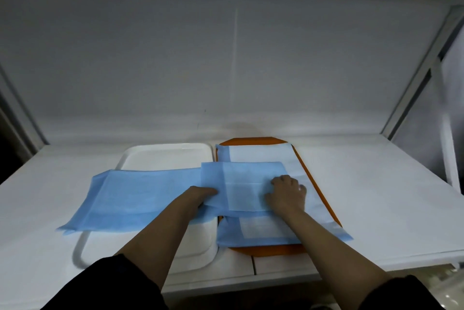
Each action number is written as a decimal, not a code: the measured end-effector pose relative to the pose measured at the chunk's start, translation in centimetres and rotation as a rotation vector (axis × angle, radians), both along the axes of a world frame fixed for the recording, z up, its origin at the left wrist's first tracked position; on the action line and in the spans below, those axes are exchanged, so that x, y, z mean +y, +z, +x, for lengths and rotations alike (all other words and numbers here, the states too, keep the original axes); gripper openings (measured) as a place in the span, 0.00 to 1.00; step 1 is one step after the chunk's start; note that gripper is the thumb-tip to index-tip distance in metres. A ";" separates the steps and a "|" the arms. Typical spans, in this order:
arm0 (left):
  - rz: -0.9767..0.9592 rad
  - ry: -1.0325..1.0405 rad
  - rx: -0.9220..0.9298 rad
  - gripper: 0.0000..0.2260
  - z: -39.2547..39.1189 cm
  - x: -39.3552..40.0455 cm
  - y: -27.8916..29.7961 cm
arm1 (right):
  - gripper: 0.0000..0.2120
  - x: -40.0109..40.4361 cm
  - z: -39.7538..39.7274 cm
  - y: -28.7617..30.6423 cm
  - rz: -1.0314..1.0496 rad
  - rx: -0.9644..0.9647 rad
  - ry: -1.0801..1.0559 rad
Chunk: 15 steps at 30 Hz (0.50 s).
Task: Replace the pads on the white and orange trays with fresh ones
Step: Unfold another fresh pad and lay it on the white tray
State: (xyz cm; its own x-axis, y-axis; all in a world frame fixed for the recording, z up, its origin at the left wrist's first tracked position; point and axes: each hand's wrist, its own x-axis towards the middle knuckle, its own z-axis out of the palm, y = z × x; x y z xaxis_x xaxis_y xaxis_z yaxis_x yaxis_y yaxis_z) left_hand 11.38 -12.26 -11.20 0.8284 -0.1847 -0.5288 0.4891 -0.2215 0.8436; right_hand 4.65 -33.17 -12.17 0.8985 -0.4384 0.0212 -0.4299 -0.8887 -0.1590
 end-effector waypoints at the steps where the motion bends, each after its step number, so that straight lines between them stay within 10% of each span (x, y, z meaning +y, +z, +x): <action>1: 0.002 -0.013 -0.010 0.15 0.0 -0.1 0.0 | 0.21 0.4 0.2 0.3 0.044 -0.007 0.059; 15: 0.042 -0.070 -0.226 0.16 0.5 -3.4 3.8 | 0.40 5.1 1.8 -0.1 0.386 -0.040 0.403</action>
